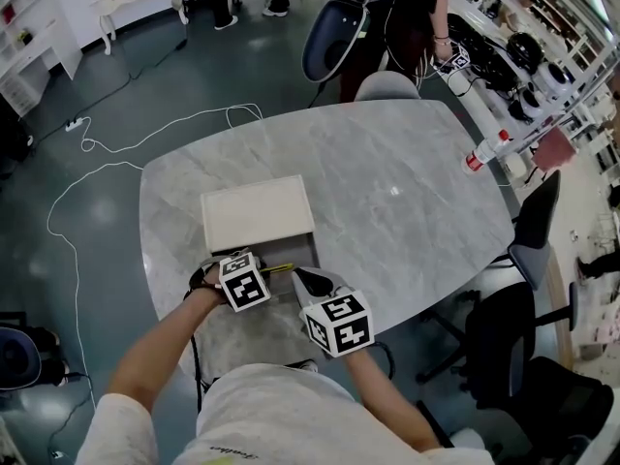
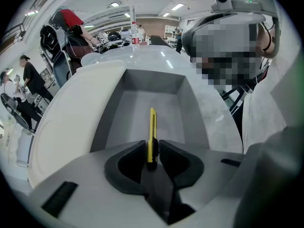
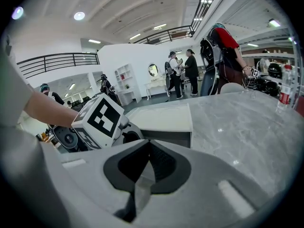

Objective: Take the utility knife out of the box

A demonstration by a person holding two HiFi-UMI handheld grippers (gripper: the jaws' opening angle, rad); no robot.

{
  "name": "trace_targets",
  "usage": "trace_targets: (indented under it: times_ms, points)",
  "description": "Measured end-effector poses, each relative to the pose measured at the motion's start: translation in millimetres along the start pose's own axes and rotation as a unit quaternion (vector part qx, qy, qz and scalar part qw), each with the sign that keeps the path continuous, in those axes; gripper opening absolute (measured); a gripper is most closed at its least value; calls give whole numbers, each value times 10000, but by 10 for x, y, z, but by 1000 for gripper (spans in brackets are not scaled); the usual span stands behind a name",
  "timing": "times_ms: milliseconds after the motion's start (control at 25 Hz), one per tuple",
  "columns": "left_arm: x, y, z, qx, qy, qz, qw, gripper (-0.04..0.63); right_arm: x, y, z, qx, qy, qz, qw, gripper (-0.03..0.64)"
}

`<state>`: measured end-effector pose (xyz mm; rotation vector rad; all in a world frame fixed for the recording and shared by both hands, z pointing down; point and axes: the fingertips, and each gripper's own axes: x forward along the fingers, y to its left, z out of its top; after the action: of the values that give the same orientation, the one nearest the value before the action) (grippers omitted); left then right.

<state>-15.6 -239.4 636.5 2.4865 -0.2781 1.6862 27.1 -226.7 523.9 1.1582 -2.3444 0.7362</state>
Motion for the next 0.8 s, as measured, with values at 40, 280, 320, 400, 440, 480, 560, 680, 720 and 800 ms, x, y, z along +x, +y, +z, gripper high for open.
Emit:
trace_targets:
  times_ms: [40, 280, 320, 400, 440, 480, 560, 680, 720, 800]
  points:
    - [3, -2, 0, 0, 4, 7, 10000, 83, 2, 6, -1, 1, -4, 11, 10000, 5]
    - [8, -30, 9, -84, 16, 21, 10000, 57, 11, 36, -6, 4, -39, 47, 10000, 5]
    - [8, -37, 8, -86, 17, 41, 10000, 55, 10, 39, -4, 6, -52, 55, 10000, 5]
    - [7, -38, 8, -97, 21, 68, 9999, 54, 3, 44, 9, -3, -82, 69, 9999, 5]
    - [5, -37, 7, -110, 26, 76, 9999, 54, -2, 47, 17, -9, -99, 74, 9999, 5]
    - [3, -37, 3, -123, 34, 85, 9999, 54, -9, 50, 22, -13, -115, 75, 9999, 5]
    - [-3, -40, -4, -154, 39, 119, 9998, 52, -25, 52, 28, -15, -149, 74, 9999, 5]
    - [-10, -44, 12, -217, -14, 206, 9996, 52, -48, 40, 23, -14, -203, 75, 9998, 5]
    - [-18, -46, 19, -234, -33, 241, 9994, 52, -57, 37, 20, -15, -217, 76, 9997, 5]
    - [-57, -46, 46, -274, -91, 323, 9991, 52, -80, 38, 16, -16, -236, 85, 9997, 5]
